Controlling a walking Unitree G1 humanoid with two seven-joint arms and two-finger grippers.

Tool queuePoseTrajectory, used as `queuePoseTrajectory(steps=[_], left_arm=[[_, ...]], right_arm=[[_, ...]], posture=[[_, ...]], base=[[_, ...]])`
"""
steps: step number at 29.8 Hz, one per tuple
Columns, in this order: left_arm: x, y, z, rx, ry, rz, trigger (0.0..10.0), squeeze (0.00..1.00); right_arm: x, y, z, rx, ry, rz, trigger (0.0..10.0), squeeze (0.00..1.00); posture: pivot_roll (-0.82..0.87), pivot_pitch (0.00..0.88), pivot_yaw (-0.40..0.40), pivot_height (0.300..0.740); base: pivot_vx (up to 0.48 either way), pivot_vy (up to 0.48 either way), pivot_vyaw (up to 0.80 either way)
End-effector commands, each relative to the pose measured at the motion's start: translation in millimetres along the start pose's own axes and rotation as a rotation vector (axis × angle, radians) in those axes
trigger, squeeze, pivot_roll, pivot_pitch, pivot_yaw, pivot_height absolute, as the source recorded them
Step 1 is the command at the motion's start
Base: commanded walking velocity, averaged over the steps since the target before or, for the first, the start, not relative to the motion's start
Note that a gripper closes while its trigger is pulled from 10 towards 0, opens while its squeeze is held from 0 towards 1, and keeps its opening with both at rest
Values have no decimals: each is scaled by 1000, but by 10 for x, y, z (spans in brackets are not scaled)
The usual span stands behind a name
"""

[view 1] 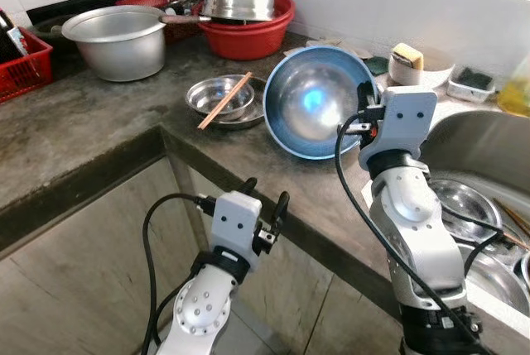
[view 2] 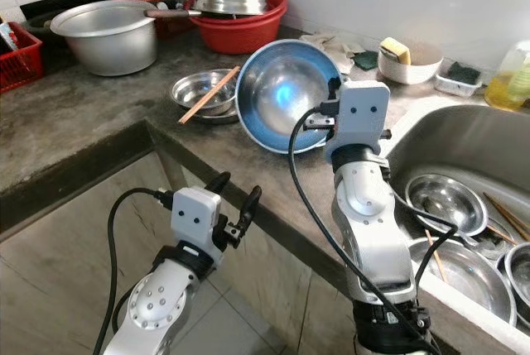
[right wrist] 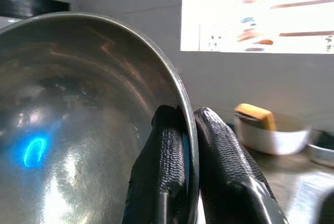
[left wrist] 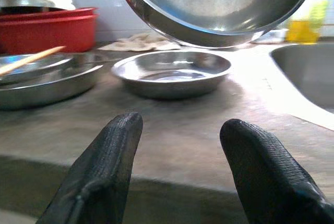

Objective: Kitchen organization

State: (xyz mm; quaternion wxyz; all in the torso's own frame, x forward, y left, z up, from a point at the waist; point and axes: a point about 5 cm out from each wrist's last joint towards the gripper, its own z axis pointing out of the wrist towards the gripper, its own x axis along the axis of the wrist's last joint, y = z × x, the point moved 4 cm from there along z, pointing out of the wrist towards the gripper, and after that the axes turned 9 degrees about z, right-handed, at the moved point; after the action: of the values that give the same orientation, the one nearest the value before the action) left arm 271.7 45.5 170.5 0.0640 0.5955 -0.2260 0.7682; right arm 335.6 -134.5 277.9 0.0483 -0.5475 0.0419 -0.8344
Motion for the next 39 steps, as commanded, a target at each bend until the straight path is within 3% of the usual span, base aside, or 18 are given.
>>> queuePoseTrajectory(steps=[1,8,16,23,33,39], left_arm=[[41,10,-6,-6,14,-5,10000,0],[36,11,3,-7,12,-8,10000,0],[28,1,9,-7,5,5,10000,0],[16,-1,8,-9,-1,0,10000,0],[23,20,14,-24,3,23,10000,0],[9,39,15,-30,-5,24,10000,0]], right_arm=[[102,41,2,-13,45,12,10000,0],[100,35,12,-9,45,9,10000,0],[103,40,20,-15,45,14,10000,0],[92,32,18,-15,40,11,10000,0],[73,33,14,-19,33,7,10000,0],[57,21,7,-12,27,-3,10000,0]], posture=[[89,67,-5,740],[87,73,-5,740],[87,78,-6,740],[89,83,-3,740],[88,86,0,740],[86,85,2,740]], base=[[-247,412,-800],[-103,415,-800],[0,36,-788],[0,453,-788],[0,0,-781],[181,-348,-390]])
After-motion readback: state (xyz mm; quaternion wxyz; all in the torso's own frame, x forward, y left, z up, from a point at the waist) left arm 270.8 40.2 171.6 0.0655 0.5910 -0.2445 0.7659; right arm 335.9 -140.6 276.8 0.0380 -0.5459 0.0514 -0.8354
